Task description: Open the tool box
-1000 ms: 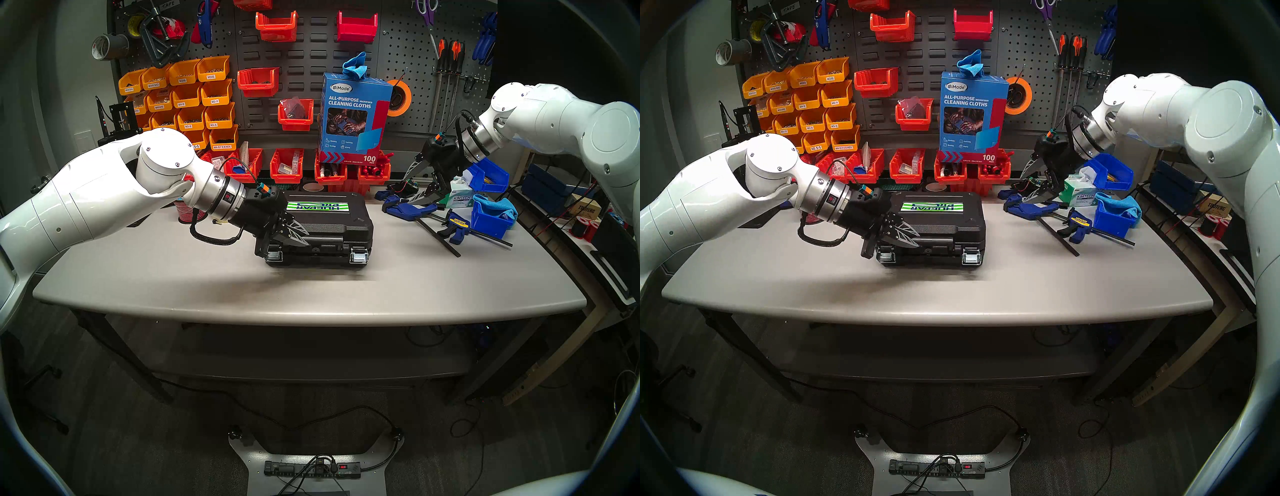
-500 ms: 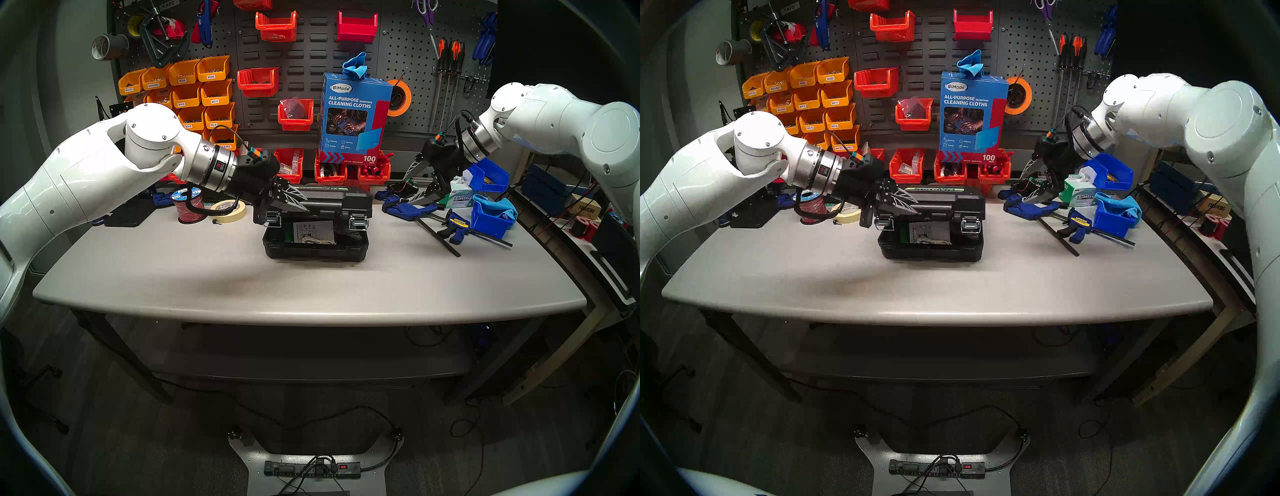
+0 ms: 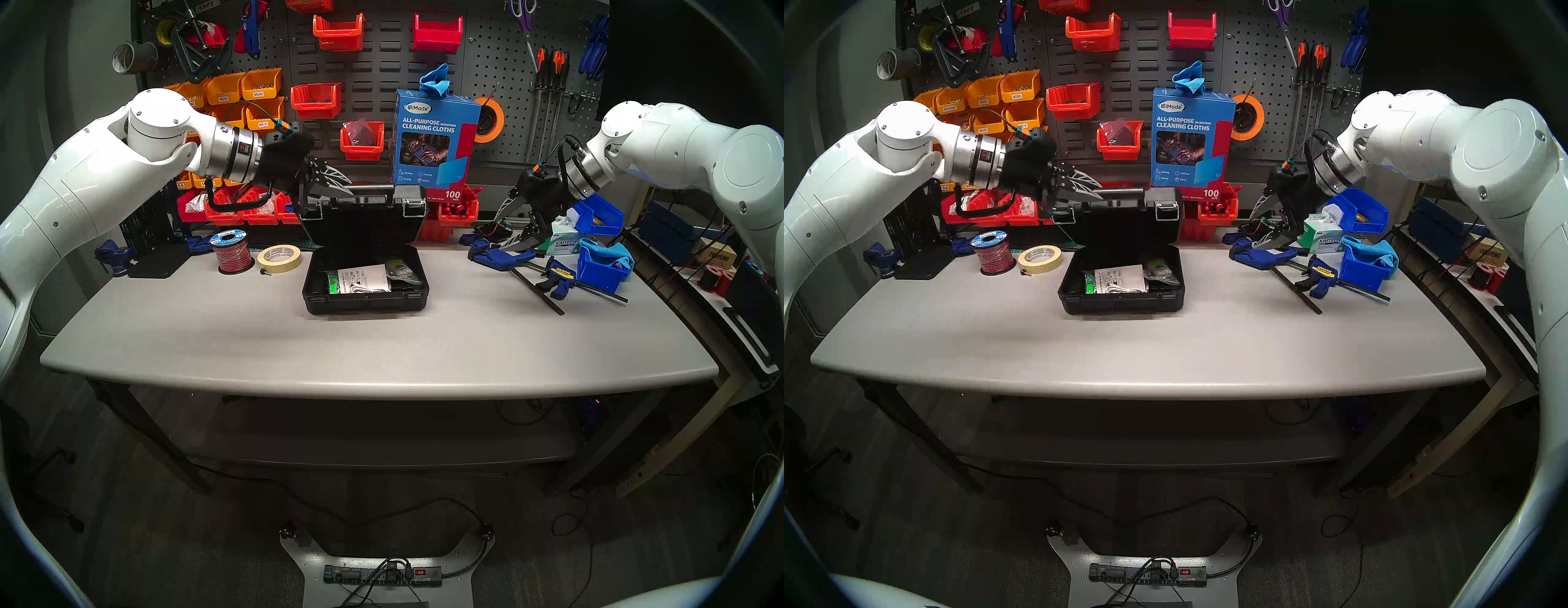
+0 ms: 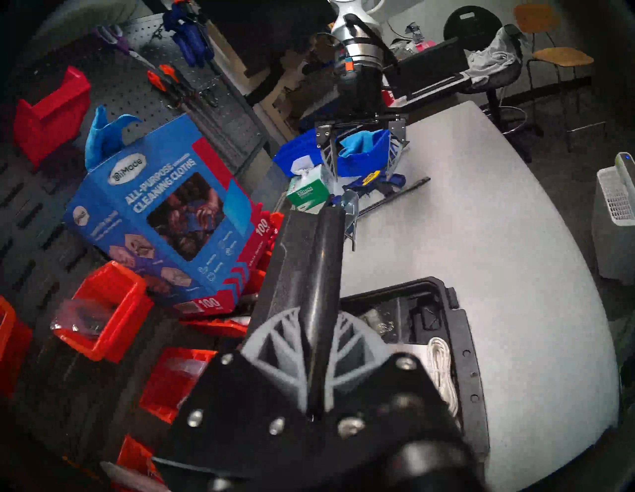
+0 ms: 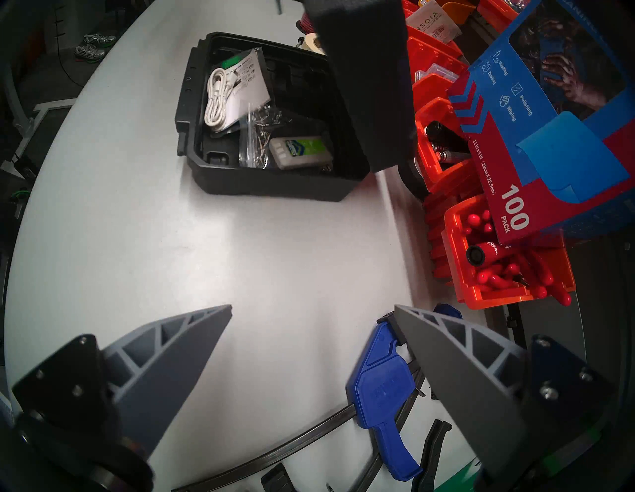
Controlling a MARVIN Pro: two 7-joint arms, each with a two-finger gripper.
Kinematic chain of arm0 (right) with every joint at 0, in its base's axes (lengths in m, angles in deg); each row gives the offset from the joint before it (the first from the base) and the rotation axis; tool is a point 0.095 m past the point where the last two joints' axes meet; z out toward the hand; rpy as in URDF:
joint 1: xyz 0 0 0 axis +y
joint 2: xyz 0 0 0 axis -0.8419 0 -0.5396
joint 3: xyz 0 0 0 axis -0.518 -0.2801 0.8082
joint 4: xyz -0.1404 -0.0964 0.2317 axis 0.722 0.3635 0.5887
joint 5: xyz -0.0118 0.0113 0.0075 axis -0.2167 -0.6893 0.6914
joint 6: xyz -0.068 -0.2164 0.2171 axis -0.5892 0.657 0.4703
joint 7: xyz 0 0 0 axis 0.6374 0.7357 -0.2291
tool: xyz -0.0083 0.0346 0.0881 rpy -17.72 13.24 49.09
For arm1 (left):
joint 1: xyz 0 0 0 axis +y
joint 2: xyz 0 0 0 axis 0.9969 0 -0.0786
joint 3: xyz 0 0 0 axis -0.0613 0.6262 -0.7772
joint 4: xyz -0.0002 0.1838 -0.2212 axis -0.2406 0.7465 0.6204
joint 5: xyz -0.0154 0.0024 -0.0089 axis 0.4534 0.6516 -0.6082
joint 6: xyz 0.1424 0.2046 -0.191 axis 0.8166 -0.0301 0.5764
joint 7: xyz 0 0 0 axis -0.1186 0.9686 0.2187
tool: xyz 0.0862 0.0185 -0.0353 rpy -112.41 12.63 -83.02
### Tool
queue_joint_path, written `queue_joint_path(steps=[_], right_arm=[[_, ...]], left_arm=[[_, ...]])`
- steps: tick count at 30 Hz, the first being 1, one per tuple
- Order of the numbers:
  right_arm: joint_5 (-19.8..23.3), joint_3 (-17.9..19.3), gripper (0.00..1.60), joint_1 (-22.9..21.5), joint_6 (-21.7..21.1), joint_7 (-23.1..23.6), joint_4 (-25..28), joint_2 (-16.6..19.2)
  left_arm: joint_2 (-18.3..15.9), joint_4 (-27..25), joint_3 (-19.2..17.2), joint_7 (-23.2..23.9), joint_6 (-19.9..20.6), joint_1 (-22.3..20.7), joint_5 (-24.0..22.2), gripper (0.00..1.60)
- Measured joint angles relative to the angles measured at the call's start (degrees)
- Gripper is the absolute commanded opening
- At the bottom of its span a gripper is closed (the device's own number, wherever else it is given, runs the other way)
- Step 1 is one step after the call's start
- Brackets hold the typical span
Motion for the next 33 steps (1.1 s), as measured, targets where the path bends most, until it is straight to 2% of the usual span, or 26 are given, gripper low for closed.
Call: queue_joint_path(steps=[12,16,33], right_arm=[[0.0,0.0,1.60,0.0,0.0,0.0,-0.1,0.0],[0.1,0.0,1.60,0.0,0.0,0.0,-0.1,0.0],[0.1,0.0,1.60,0.1,0.0,0.1,-0.2,0.0]], left_arm=[[5.5,11.0,-1.1,2.0,3.0,-2.9,-0.5,0.00],[8.6,16.6,-1.3,2.9,4.7,-3.9,-0.9,0.00],[16.5,31.8,0.0,-1.1,5.6,-4.8,0.2,0.00]])
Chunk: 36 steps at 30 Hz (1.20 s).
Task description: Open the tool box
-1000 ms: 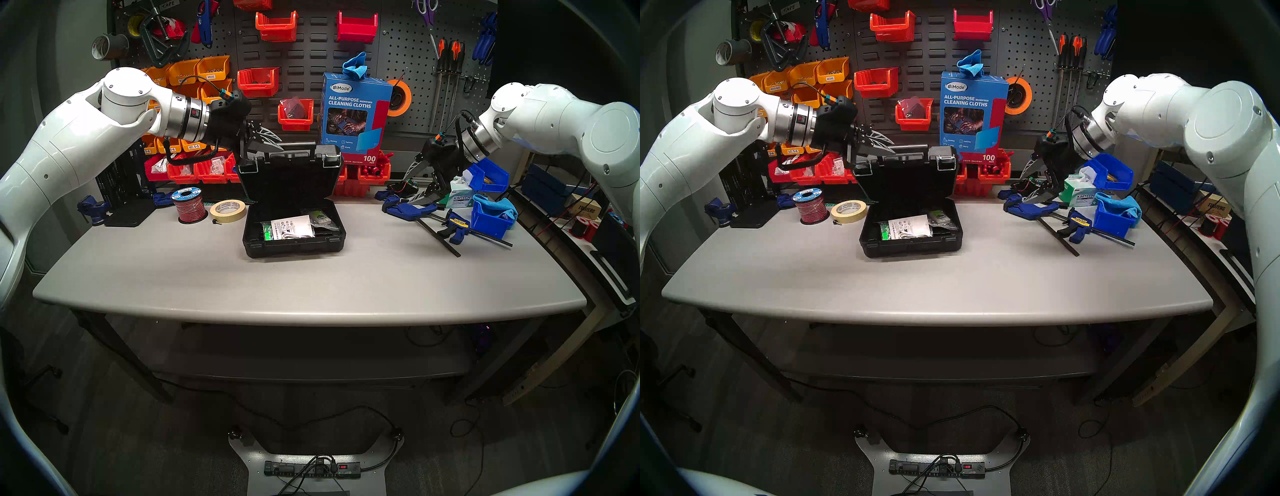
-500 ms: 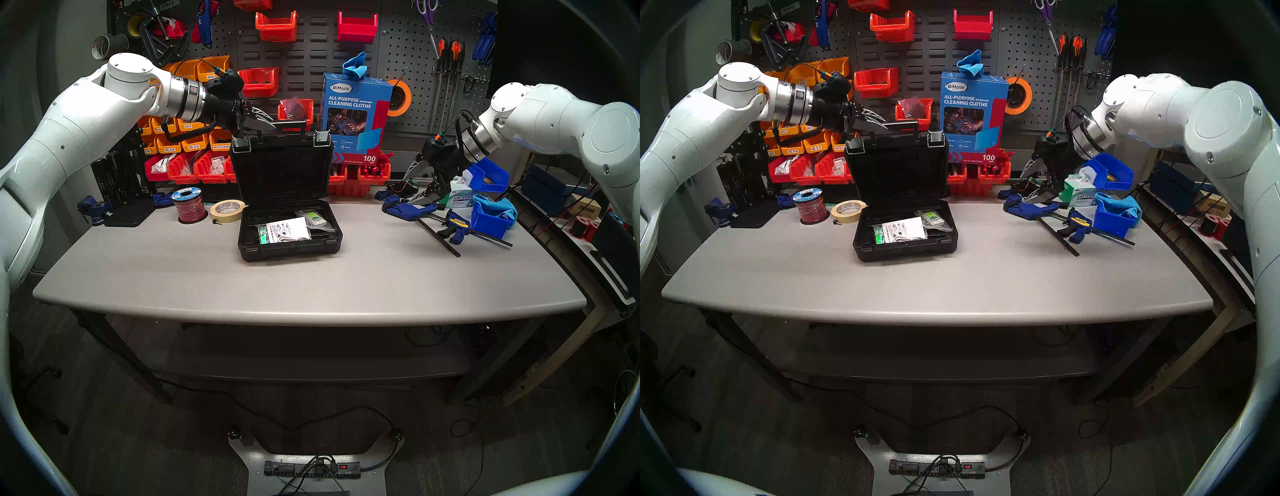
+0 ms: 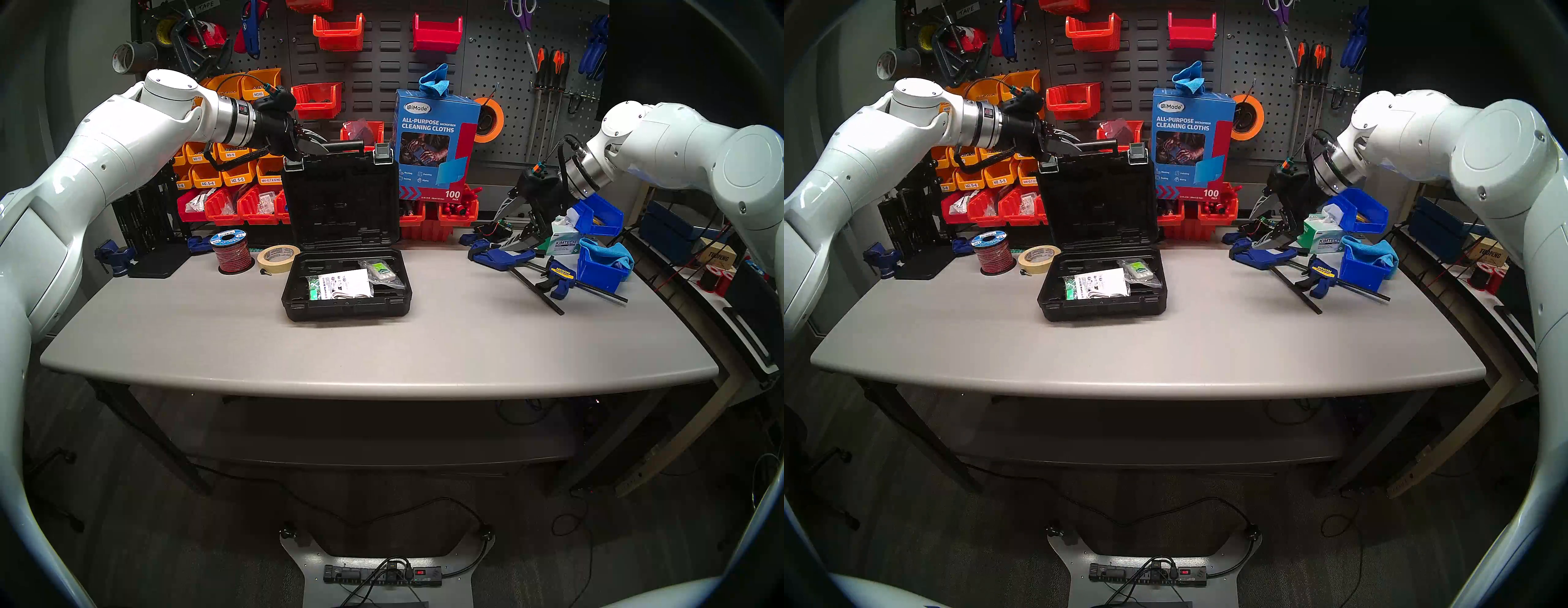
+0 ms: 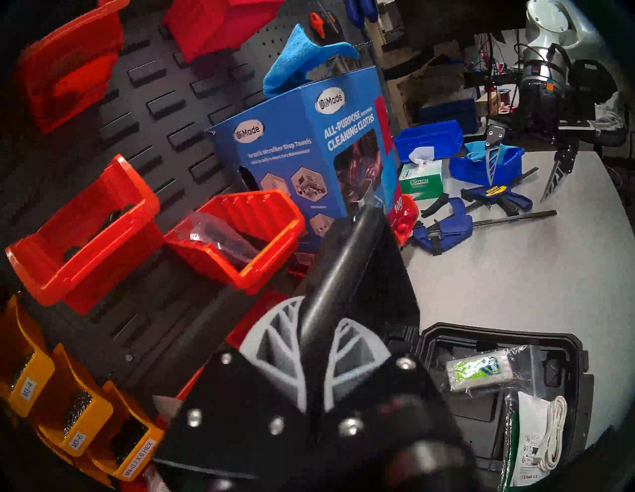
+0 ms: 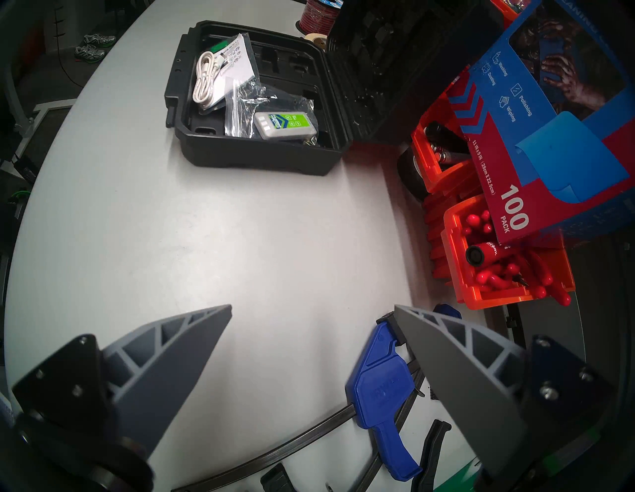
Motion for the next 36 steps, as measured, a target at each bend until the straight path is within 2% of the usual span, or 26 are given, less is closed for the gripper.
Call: queue_joint_path(steps=[9,18,27,36], right_arm=[[0.0,0.0,1.60,0.0,0.0,0.0,0.0,0.0],[0.1,0.0,1.60,0.0,0.0,0.0,-0.1,0.0],[0.1,0.0,1.60,0.0,0.0,0.1,-0.1,0.0],[0.1,0.0,1.60,0.0,0.0,0.1,-0.1,0.0]], left_arm=[[3.7,9.3,2.3,0.0,-0.2,1.9,1.5,0.00],[8.2,18.4,2.5,3.3,-2.3,1.8,2.3,0.00],[11.8,24.4,3.1,6.0,-3.9,1.7,3.5,0.00],[13.7,27.9,4.0,9.6,-5.8,1.8,4.8,0.00]])
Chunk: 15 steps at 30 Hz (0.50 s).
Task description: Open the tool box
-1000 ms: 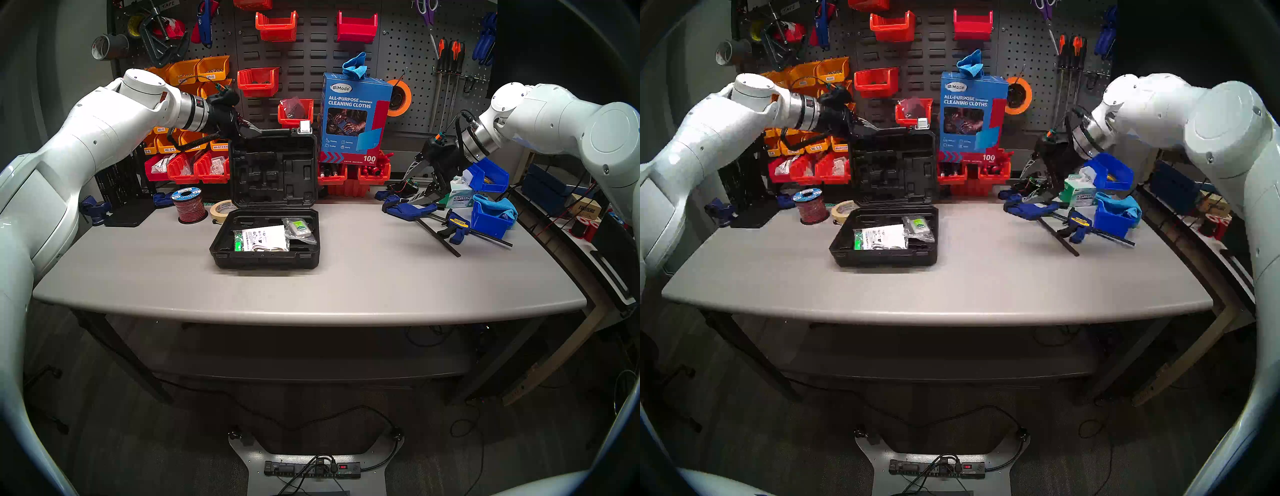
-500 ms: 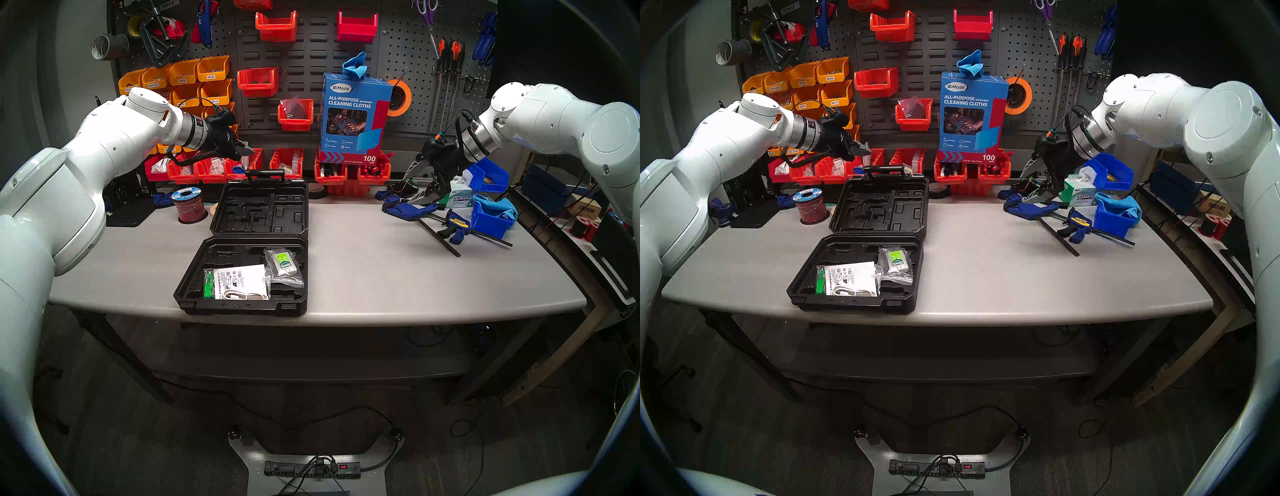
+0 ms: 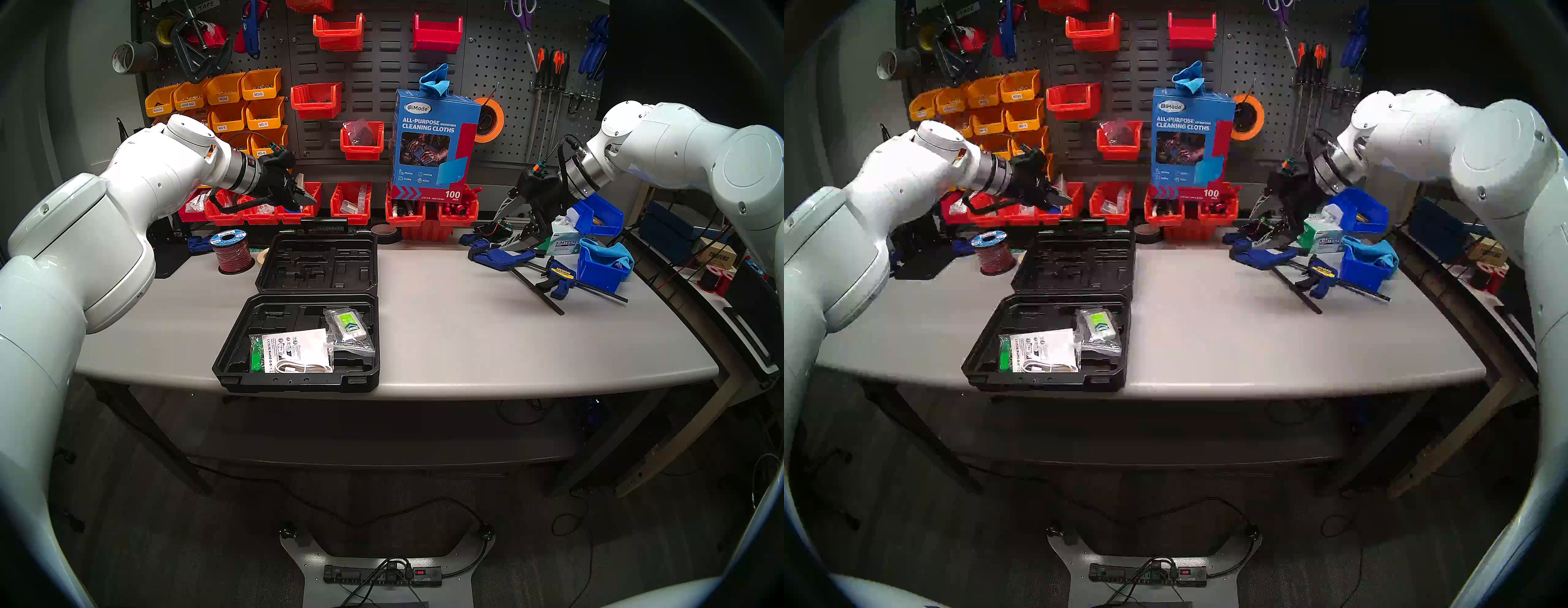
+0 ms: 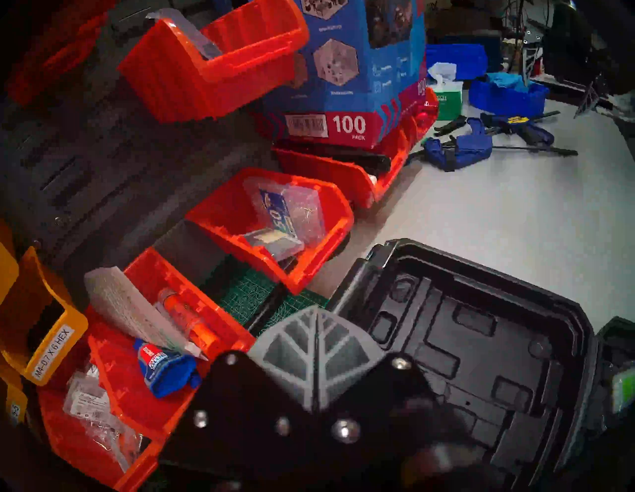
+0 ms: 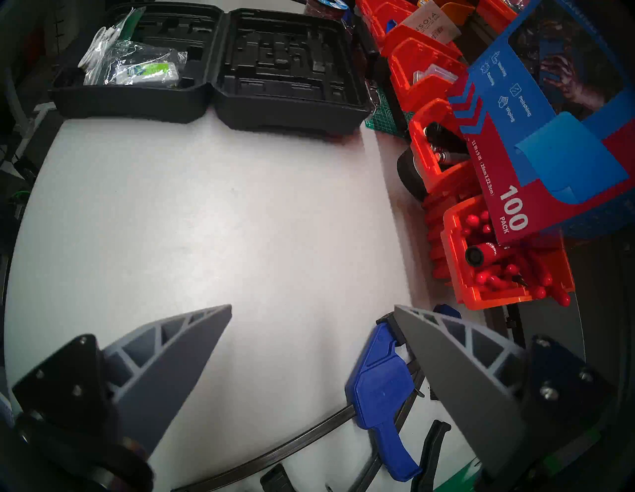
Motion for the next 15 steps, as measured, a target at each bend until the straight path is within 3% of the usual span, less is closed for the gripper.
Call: queue_joint_path(steps=[7,15], right_arm=[[0.0,0.0,1.60,0.0,0.0,0.0,0.0,0.0],[0.0,0.0,1.60,0.0,0.0,0.0,0.0,0.0]], left_arm=[[-0.2,0.5,-0.8,3.7,-2.0,-0.3,-0.4,0.00],[-2.9,-2.6,-2.9,10.9,-5.7,-1.7,-1.8,0.04]])
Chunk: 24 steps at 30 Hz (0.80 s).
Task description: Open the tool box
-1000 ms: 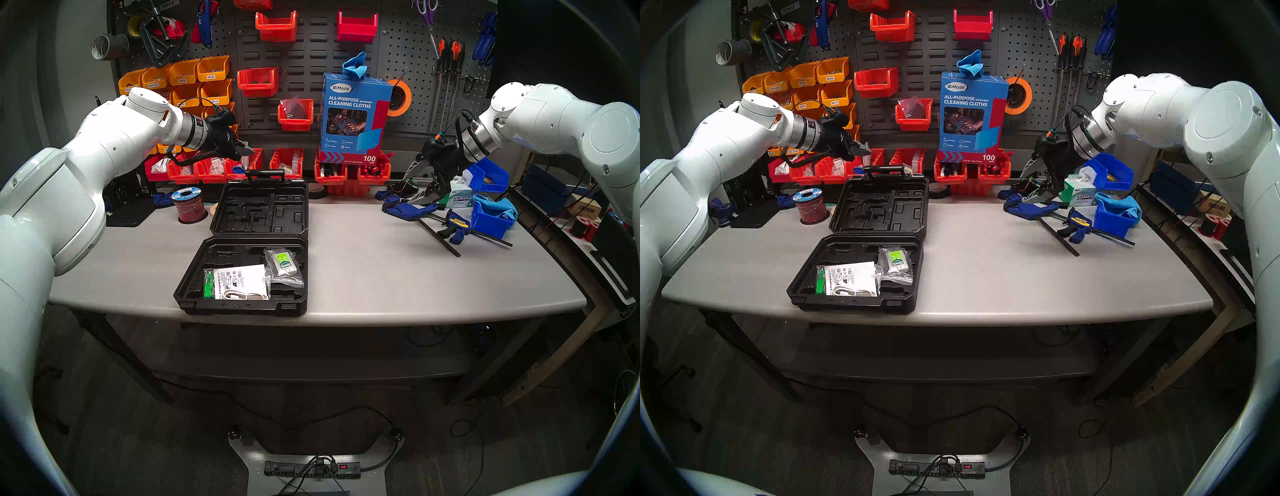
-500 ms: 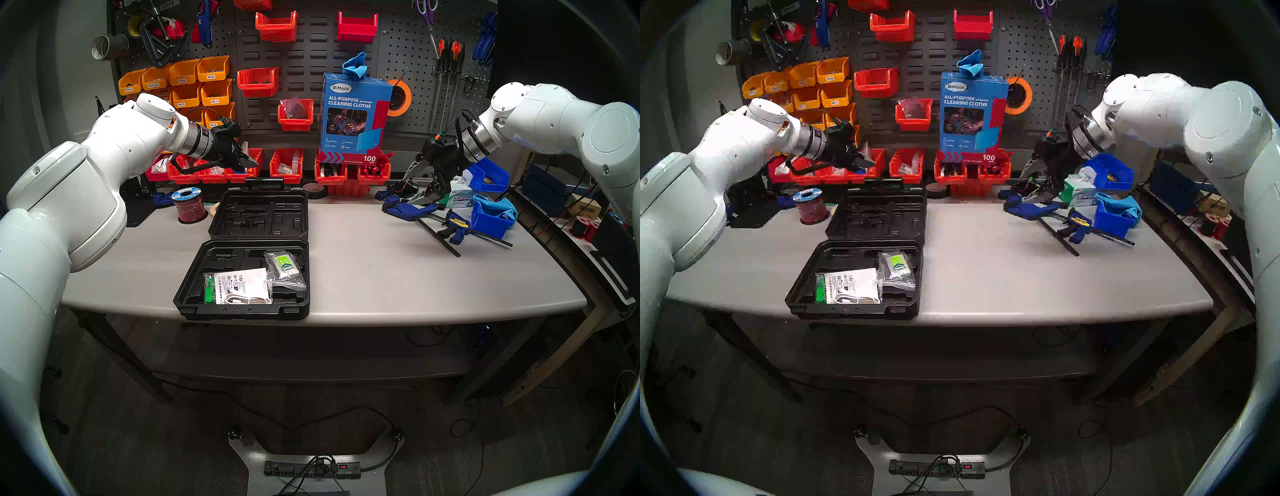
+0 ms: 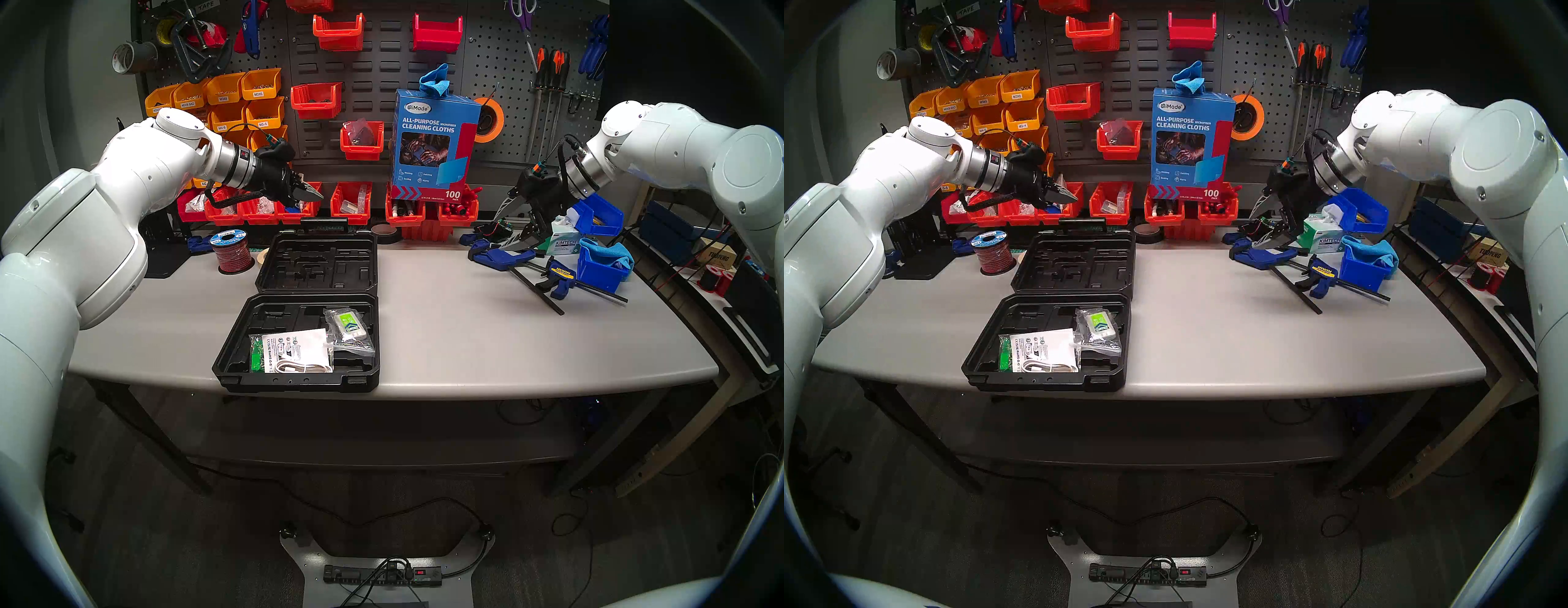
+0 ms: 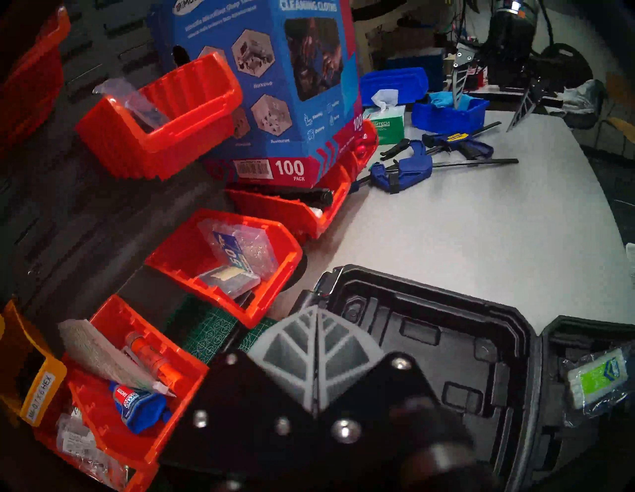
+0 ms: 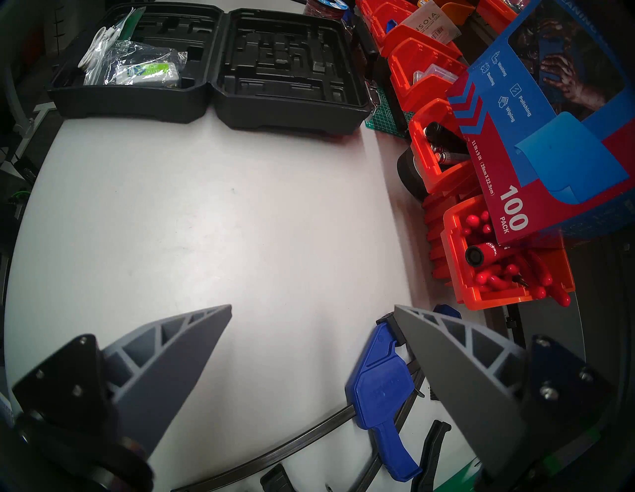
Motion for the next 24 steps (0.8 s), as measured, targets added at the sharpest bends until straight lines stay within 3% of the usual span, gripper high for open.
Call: queue_joint_path(steps=[1,2,3,4,12,24], right_arm=[[0.0,0.0,1.60,0.0,0.0,0.0,0.0,0.0],[0.0,0.0,1.60,0.0,0.0,0.0,0.0,0.0],[0.0,0.0,1.60,0.0,0.0,0.0,0.0,0.0],[0.0,0.0,1.60,0.0,0.0,0.0,0.0,0.0],[0.0,0.0,1.60,0.0,0.0,0.0,0.0,0.0],[0.1,0.0,1.60,0.1,0.0,0.1,-0.1,0.0]], left_arm=[[-0.4,-0.4,-0.3,0.8,-0.3,-0.1,-0.2,0.14],[-0.7,-0.8,-0.5,1.4,-0.5,-0.2,-0.4,0.60],[-1.2,-1.4,-0.9,2.5,-0.9,-0.3,-0.7,0.78],[-1.6,-1.8,-1.2,3.3,-1.1,-0.3,-1.0,1.60],[-5.6,-6.9,-3.1,9.6,-2.3,0.1,-2.9,1.60],[-11.7,-17.6,-4.3,11.0,-0.8,4.1,-4.9,1.60]])
